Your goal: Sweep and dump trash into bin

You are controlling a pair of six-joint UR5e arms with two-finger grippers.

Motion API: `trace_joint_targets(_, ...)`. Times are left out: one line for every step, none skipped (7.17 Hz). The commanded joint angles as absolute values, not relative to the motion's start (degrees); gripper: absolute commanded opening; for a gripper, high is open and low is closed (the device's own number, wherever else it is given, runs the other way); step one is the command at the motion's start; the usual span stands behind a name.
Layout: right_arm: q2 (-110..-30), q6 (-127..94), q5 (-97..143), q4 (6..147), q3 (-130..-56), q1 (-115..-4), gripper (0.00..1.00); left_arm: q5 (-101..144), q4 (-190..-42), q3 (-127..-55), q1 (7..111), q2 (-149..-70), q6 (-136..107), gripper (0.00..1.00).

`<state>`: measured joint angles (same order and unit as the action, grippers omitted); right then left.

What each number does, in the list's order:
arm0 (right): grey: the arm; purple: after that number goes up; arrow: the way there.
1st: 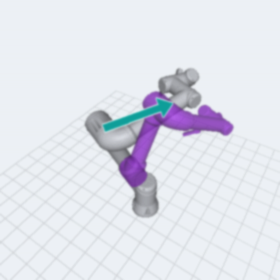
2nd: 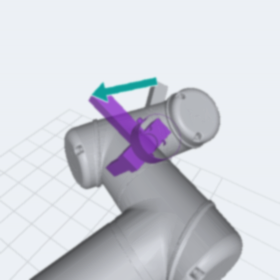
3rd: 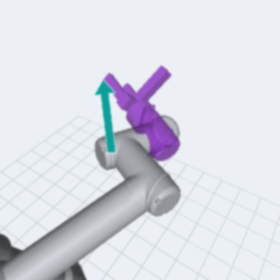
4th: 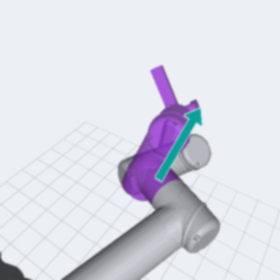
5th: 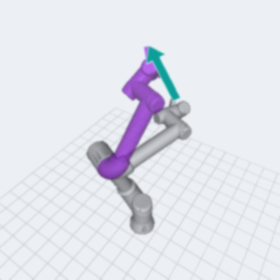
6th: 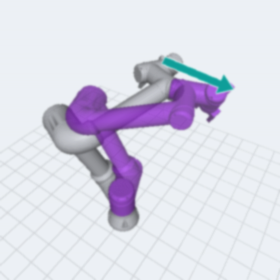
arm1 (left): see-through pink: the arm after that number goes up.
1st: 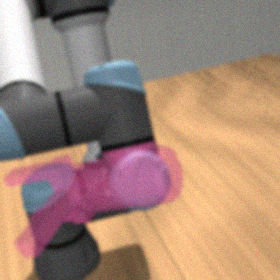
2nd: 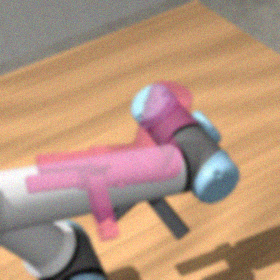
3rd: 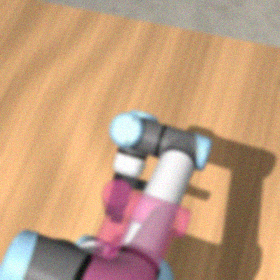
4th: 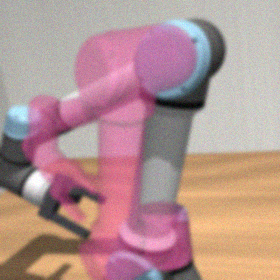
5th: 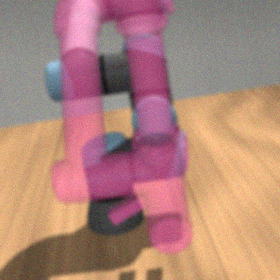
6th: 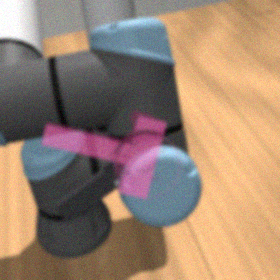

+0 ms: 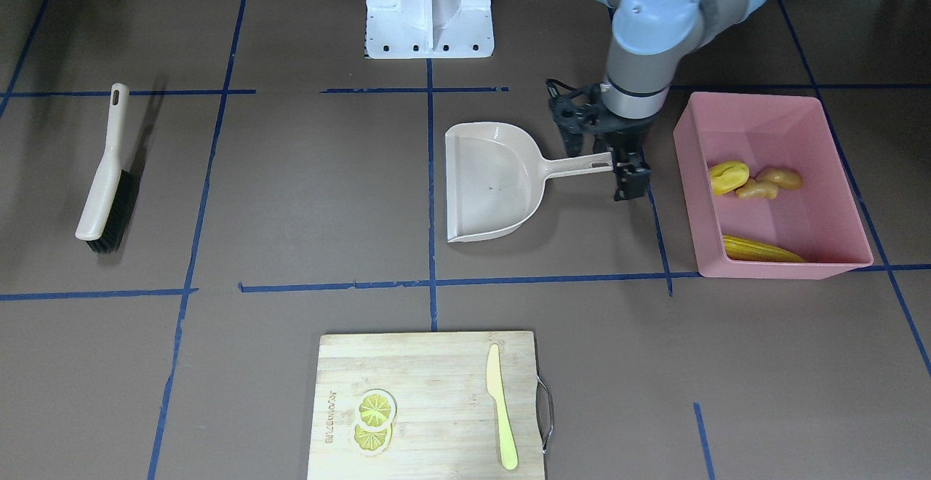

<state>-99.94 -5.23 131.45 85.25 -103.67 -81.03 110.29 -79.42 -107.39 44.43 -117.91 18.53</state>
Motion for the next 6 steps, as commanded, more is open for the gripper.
trace_joint_targets(-98.1,-4.9,131.1,85.2,-103.7,-81.0,1.00,110.8,-78.9,-108.1,52.9,-116.3,7.6,1.00)
trace_joint_targets(-98.0,-4.5,131.3,85.2,-103.5,-81.0,1.00,113.2,-78.4,-108.3,58.5,-112.7,6.2,1.00)
trace_joint_targets(-98.0,-4.7,131.5,85.2,-103.8,-81.0,1.00,115.1,-78.4,-108.6,64.7,-107.2,6.0,1.00)
trace_joint_targets(-98.0,-4.6,131.5,85.2,-104.0,-81.0,1.00,115.5,-78.7,-107.8,70.3,-103.9,6.2,1.00)
trace_joint_targets(-98.0,-4.9,131.5,85.1,-104.7,-81.0,1.00,118.4,-78.3,-107.1,75.1,-99.7,4.8,1.00)
trace_joint_targets(-98.1,-5.1,131.5,85.2,-105.5,-81.0,1.00,120.5,-78.6,-105.2,79.1,-95.9,4.2,1.00)
